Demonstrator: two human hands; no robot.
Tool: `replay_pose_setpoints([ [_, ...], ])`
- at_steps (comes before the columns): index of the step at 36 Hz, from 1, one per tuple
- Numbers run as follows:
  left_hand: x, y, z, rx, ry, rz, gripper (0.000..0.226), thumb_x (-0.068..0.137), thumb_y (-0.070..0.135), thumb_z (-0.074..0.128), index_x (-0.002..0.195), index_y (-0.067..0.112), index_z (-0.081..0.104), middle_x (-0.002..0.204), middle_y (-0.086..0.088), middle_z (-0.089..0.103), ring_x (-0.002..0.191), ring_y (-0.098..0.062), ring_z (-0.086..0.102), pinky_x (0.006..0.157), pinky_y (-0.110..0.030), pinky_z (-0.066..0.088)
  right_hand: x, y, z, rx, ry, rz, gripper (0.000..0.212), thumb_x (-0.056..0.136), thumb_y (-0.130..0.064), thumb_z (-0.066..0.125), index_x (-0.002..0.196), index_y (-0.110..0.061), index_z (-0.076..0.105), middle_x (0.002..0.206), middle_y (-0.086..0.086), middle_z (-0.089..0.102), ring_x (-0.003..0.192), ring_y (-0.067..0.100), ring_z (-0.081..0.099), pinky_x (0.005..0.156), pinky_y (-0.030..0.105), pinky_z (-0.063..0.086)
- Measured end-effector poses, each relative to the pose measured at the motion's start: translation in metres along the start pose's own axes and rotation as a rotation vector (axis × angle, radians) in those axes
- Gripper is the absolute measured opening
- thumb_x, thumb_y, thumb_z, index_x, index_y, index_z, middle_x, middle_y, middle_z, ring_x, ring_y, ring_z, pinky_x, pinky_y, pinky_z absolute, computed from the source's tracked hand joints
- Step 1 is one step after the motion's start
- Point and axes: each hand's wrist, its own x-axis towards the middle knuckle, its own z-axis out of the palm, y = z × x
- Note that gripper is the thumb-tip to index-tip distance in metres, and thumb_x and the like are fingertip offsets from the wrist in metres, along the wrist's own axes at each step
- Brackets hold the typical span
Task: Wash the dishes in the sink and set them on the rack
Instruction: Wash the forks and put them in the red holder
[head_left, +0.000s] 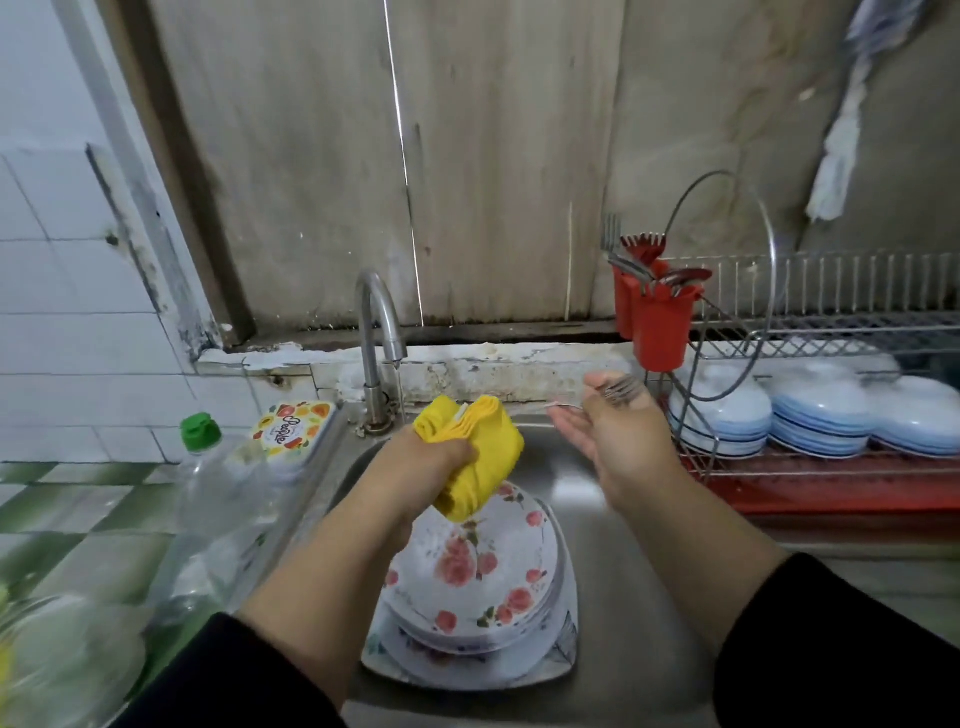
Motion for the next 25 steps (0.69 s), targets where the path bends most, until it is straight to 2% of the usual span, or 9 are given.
replay_pose_setpoints([
  [2,0.003,0.01,0.005,-0.025,-0.022,0.037,0.045,0.087,0.008,0.063,0.131,0.009,0.05,0.079,0.0,0.068,0.069,-0.019,0.066,0.066,-0.033,0.056,0.0,-0.012,0.003,-0.021,-0.022,-0.074,0.024,0.098,0.006,0.037,0.086,-0.013,0.044,0.096,0.015,0.052,0.084,0.03,0.062,0.083,0.034,0.056],
  [4,0.003,0.021,0.01,-0.047,-0.023,0.063,0.042,0.086,0.009,0.063,0.127,0.008,0.053,0.086,-0.003,0.066,0.078,-0.024,0.066,0.076,-0.04,0.056,0.0,-0.024,0.005,-0.066,-0.052,-0.148,0.029,0.097,0.008,0.037,0.081,-0.016,0.042,0.092,0.013,0.05,0.076,0.023,0.063,0.069,0.022,0.056],
  [7,0.008,0.033,0.015,-0.067,-0.019,0.086,0.033,0.086,0.013,0.065,0.117,0.014,0.056,0.087,-0.003,0.064,0.079,-0.022,0.064,0.068,-0.036,0.057,0.002,-0.043,0.007,-0.163,-0.083,-0.233,0.031,0.094,0.012,0.036,0.08,-0.015,0.041,0.086,0.011,0.052,0.075,0.018,0.063,0.063,0.015,0.054],
  [10,0.009,0.05,0.021,-0.083,-0.044,0.135,0.02,0.087,0.013,0.063,0.105,0.016,0.055,0.083,-0.001,0.062,0.074,-0.018,0.06,0.059,-0.027,0.049,0.003,-0.065,0.011,-0.253,-0.11,-0.328,0.031,0.092,0.014,0.037,0.079,-0.014,0.039,0.079,0.012,0.055,0.07,0.018,0.061,0.059,0.013,0.052],
  [14,0.012,0.08,0.03,-0.099,-0.072,0.205,0.033,0.086,0.009,0.063,0.118,0.013,0.058,0.095,-0.006,0.067,0.084,-0.024,0.064,0.074,-0.033,0.051,0.008,-0.094,0.013,-0.377,-0.127,-0.443,0.032,0.092,0.013,0.041,0.078,-0.015,0.039,0.077,0.011,0.055,0.066,0.009,0.062,0.056,0.011,0.05],
  [17,0.014,0.104,0.037,-0.135,-0.086,0.264,0.044,0.078,0.013,0.069,0.121,0.013,0.058,0.101,-0.004,0.067,0.092,-0.025,0.064,0.083,-0.037,0.053,0.012,-0.116,0.014,-0.438,-0.102,-0.53,0.032,0.092,0.009,0.046,0.078,-0.018,0.038,0.082,0.014,0.054,0.06,0.006,0.059,0.063,0.02,0.047],
  [20,0.018,0.126,0.044,-0.165,-0.116,0.316,0.036,0.088,0.006,0.06,0.122,0.018,0.053,0.099,-0.004,0.064,0.081,-0.019,0.061,0.064,-0.027,0.049,0.014,-0.138,0.015,-0.485,-0.07,-0.598,0.033,0.091,0.011,0.044,0.078,-0.019,0.037,0.074,0.008,0.057,0.056,0.008,0.057,0.061,0.022,0.045],
  [22,0.02,0.138,0.049,-0.165,-0.12,0.338,0.025,0.089,0.004,0.058,0.109,0.017,0.055,0.09,-0.003,0.062,0.071,-0.016,0.059,0.059,-0.026,0.046,0.016,-0.151,0.014,-0.53,-0.043,-0.626,0.033,0.09,0.01,0.045,0.078,-0.02,0.037,0.077,0.009,0.06,0.066,0.019,0.059,0.062,0.025,0.048],
  [25,0.022,0.152,0.055,-0.144,-0.104,0.359,0.019,0.088,0.004,0.058,0.081,0.02,0.051,0.08,-0.003,0.059,0.066,-0.018,0.056,0.054,-0.024,0.049,0.023,-0.167,0.01,-0.685,0.067,-0.706,0.031,0.087,0.0,0.056,0.077,-0.024,0.039,0.1,0.02,0.065,0.093,0.034,0.062,0.085,0.044,0.049],
])
